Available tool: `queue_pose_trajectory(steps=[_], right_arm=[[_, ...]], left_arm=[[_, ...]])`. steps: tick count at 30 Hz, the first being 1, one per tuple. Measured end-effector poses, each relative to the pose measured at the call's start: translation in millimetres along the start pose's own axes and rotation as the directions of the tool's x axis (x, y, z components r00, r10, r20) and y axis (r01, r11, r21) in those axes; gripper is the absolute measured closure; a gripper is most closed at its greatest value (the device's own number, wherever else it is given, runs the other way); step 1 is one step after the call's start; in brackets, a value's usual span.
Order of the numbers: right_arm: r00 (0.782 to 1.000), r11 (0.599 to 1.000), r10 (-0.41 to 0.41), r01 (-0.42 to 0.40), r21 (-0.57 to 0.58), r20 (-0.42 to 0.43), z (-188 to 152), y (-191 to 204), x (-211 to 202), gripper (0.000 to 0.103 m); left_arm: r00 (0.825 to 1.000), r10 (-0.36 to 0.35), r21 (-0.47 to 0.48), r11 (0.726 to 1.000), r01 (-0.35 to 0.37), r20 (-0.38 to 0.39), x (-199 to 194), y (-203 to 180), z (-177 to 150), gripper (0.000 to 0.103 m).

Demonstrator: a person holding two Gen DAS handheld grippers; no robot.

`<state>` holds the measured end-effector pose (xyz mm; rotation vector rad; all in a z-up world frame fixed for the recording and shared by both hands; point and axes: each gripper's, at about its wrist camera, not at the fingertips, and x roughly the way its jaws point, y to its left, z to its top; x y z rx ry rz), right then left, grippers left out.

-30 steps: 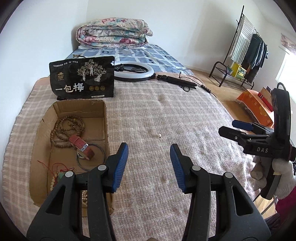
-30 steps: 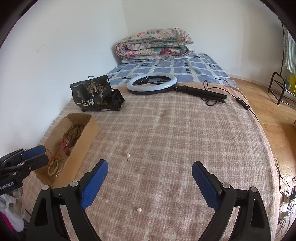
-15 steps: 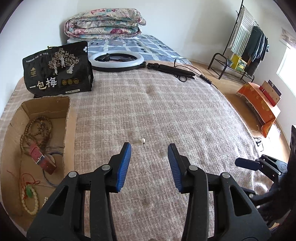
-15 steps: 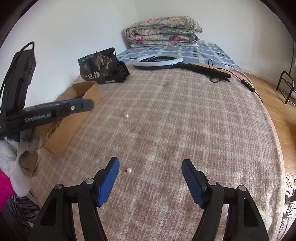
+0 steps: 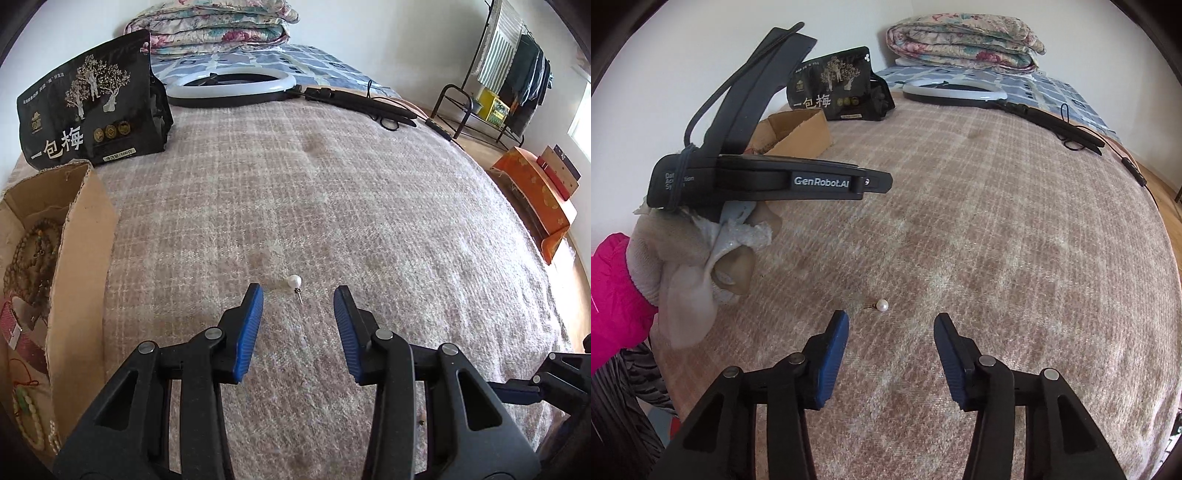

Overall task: Organize jewelry
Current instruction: 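Close the left tool on the pearl stud earring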

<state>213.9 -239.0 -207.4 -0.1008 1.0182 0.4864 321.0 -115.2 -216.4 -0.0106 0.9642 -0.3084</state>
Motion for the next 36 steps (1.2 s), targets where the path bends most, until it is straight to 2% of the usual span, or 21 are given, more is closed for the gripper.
queue_pose_trajectory(steps=[12, 14, 20, 22, 31, 33, 36], right_arm=[[0.999, 1.000, 0.026, -0.026, -0.015, -0.029, 1, 1, 18, 0.067], [0.999, 0.999, 0.022, -0.023, -0.024, -0.031, 0, 3, 20, 0.067], [0.999, 0.999, 0.008, -0.010, -0.044, -0.032, 0, 6, 22, 0.070], [1.000, 0.999, 0.005, -0.007, -0.049, -0.030, 2, 6, 23, 0.072], [0.998, 0.993, -0.028, 0.023, -0.118, -0.047, 7, 18, 33, 0.081], [0.998, 0.991, -0.034, 0.028, -0.131, -0.047, 7, 19, 34, 0.087], [0.998, 0.990, -0.036, 0.030, -0.134, -0.045, 8, 20, 34, 0.088]], left_arm=[[1.000, 0.022, 0.019, 1.000, -0.022, -0.010, 17, -2, 4, 0.063], [1.000, 0.029, 0.029, 0.999, -0.029, -0.011, 20, -3, 3, 0.069], [1.000, 0.026, 0.031, 0.999, -0.026, -0.011, 21, -3, 3, 0.075], [1.000, 0.027, 0.034, 0.999, -0.026, -0.012, 21, -3, 3, 0.082], [0.999, 0.039, 0.059, 0.998, -0.038, -0.012, 20, -2, 2, 0.093], [0.999, 0.040, 0.059, 0.997, -0.039, -0.012, 20, -2, 2, 0.096], [0.999, 0.041, 0.061, 0.997, -0.040, -0.012, 20, -1, 2, 0.096]])
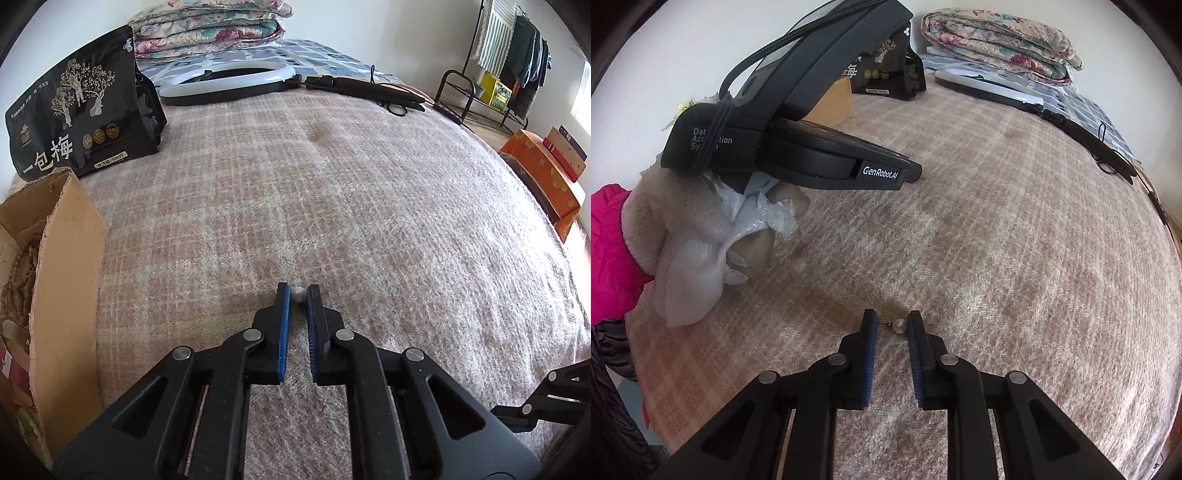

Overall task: Organize jewelry
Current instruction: 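Close the left tool on the pearl stud earring, then carry the pearl earring over the box and lower it inside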

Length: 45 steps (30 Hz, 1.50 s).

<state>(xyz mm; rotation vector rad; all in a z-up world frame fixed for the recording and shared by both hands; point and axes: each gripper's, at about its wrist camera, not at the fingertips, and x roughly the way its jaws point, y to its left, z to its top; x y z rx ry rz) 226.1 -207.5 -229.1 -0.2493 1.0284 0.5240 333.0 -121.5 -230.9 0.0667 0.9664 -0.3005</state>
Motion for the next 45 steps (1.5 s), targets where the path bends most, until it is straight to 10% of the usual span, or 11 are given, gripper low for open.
queue_pose_trajectory(steps=[45], right_arm=[[0.966, 0.995, -0.018, -0.007, 0.097, 0.257, 61, 62, -110, 0.088]], left_arm=[[0.967, -0.015, -0.127, 0.991, 0.049, 0.256, -218, 96, -32, 0.096]])
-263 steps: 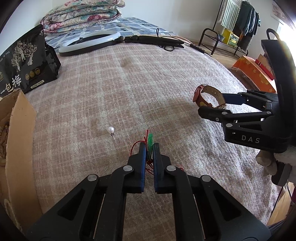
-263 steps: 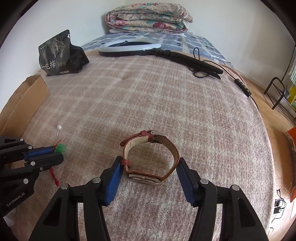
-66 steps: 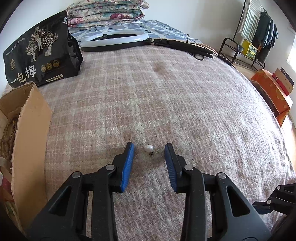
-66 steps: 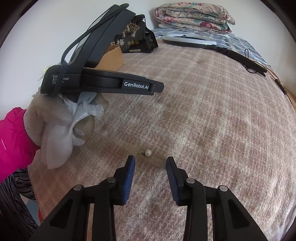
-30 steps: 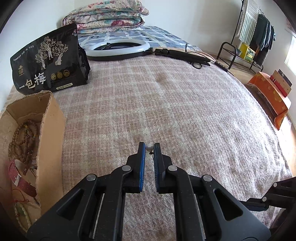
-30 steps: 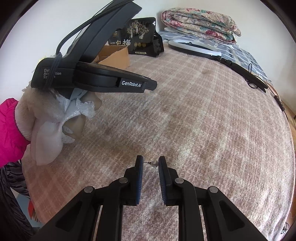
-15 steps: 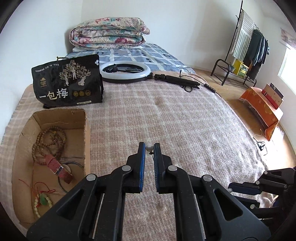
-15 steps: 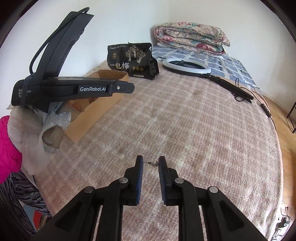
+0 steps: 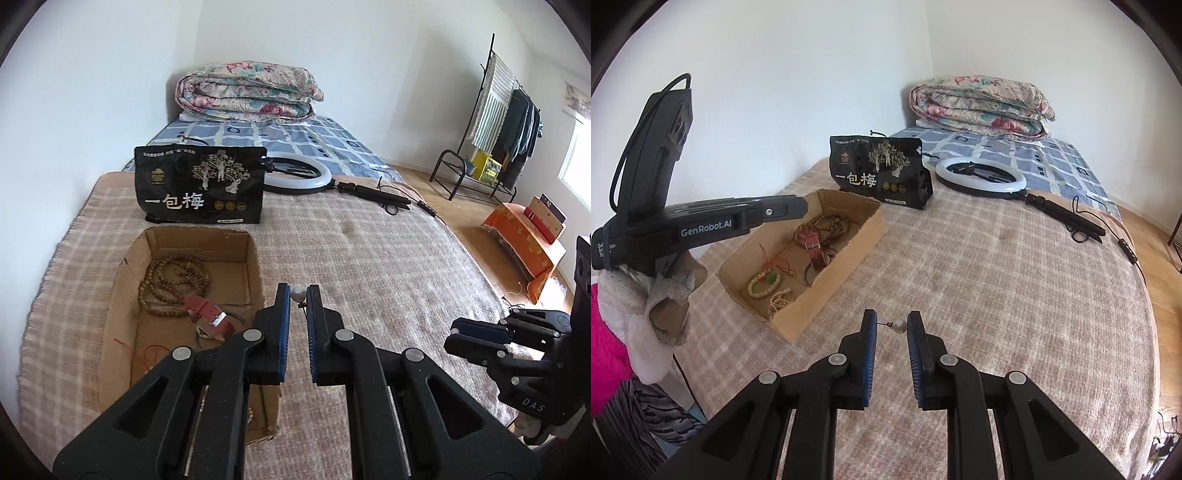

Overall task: Organize jewelry
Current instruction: 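Carry the pearl earring over the box and lower it inside, then open the left tool and lift it away from the box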

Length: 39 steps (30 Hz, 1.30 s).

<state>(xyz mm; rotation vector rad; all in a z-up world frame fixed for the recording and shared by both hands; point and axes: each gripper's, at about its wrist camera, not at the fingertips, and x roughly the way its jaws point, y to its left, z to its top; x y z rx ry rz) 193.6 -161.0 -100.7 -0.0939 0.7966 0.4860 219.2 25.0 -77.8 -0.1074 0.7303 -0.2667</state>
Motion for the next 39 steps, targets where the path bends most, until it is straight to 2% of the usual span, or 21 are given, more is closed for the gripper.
queue_pose_trajectory(steps=[8, 18, 37, 39], right_arm=[[0.999, 0.999, 0.047, -0.046, -0.021, 0.025, 26, 29, 16, 0.088], [0.993, 0.992, 0.116, -0.115, -0.050, 0.015, 50, 65, 55, 0.088], [0.985, 0.982, 0.166, -0.169, -0.083, -0.047, 51, 96, 96, 0.087], [0.986, 0.982, 0.163, -0.166, -0.086, -0.045, 51, 97, 97, 0.082]], left_arm=[[0.999, 0.042, -0.046, 0.998, -0.041, 0.012, -28, 46, -10, 0.096], [0.998, 0.070, -0.085, 0.994, -0.069, 0.003, -37, 86, -21, 0.096], [0.993, 0.111, -0.110, 0.987, -0.115, -0.046, -29, 115, -36, 0.096], [0.993, 0.112, -0.114, 0.987, -0.116, -0.047, -29, 117, -36, 0.096]])
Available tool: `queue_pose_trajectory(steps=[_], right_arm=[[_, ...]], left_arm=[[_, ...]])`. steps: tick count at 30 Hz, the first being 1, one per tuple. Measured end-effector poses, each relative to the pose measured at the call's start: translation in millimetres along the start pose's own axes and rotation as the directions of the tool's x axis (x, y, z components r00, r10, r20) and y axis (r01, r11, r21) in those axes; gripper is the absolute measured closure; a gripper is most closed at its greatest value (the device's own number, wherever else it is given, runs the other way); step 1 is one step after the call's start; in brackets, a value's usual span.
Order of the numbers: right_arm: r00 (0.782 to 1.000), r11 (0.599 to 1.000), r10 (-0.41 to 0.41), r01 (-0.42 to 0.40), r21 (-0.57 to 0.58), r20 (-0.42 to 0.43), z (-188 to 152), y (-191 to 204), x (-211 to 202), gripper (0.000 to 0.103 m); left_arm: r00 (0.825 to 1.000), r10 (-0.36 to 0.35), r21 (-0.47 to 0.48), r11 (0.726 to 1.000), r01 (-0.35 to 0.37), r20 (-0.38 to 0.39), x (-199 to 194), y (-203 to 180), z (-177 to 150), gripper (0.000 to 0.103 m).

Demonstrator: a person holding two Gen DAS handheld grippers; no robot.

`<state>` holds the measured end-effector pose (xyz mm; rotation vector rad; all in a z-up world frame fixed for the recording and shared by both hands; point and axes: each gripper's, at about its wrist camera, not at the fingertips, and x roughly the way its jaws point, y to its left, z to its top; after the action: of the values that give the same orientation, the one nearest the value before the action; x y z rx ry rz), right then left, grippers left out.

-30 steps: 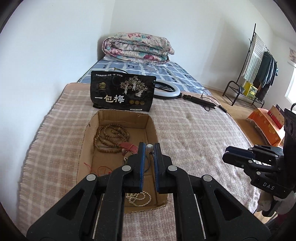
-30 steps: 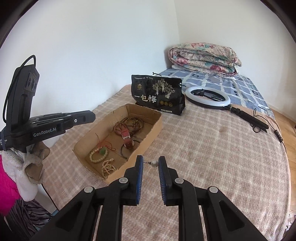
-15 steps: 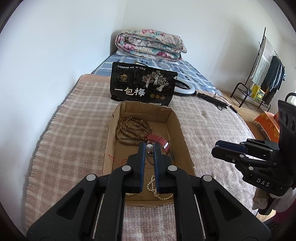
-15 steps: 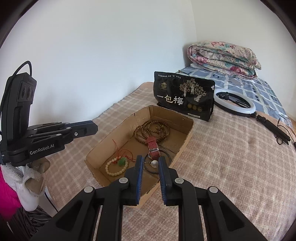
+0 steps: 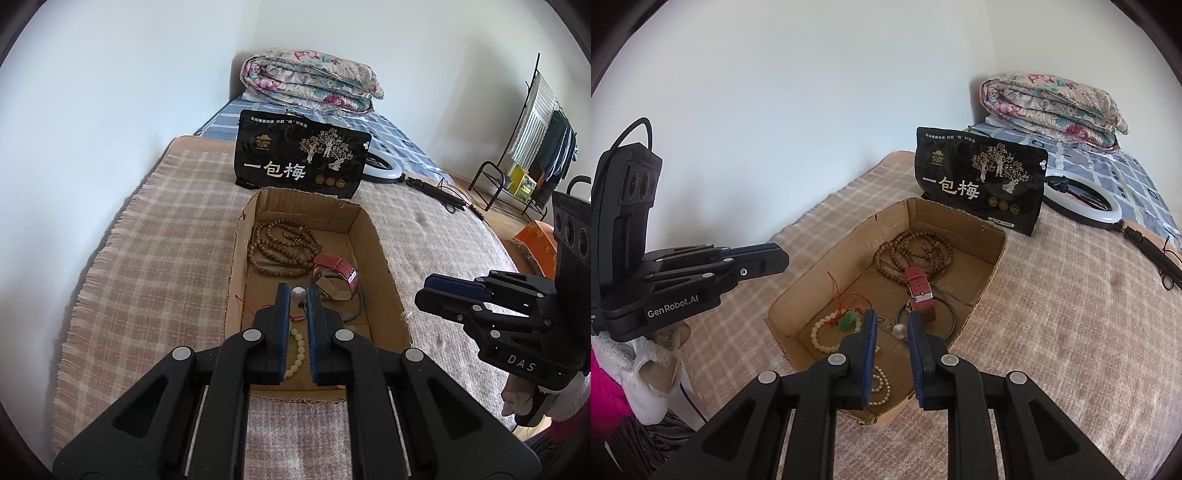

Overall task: Organize jewelry
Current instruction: 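Open the left tool and lift it away from the box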

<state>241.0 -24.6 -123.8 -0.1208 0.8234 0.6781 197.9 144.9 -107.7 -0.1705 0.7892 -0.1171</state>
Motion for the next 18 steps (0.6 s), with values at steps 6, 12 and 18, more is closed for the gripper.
queue_pose_trajectory(steps=[6, 12, 18], right_arm=[[1.000, 1.000, 0.000, 0.000, -0.009, 0.003, 0.0, 2.2, 0.6, 0.064], [0.999, 0.999, -0.036, 0.036, -0.019, 0.010, -2.9, 1.5, -1.8, 0.035], [0.998, 0.998, -0.070, 0.070, -0.005, -0.003, -6.3, -6.5, -3.0, 0.024]], left_arm=[[1.000, 0.006, 0.002, 1.000, -0.006, -0.003, 0.9, 0.2, 0.0, 0.096], [1.000, 0.019, -0.006, 1.000, -0.019, 0.021, -1.7, 2.6, -0.7, 0.057], [0.999, 0.031, -0.007, 1.000, -0.031, 0.020, -2.0, 0.9, 1.8, 0.057]])
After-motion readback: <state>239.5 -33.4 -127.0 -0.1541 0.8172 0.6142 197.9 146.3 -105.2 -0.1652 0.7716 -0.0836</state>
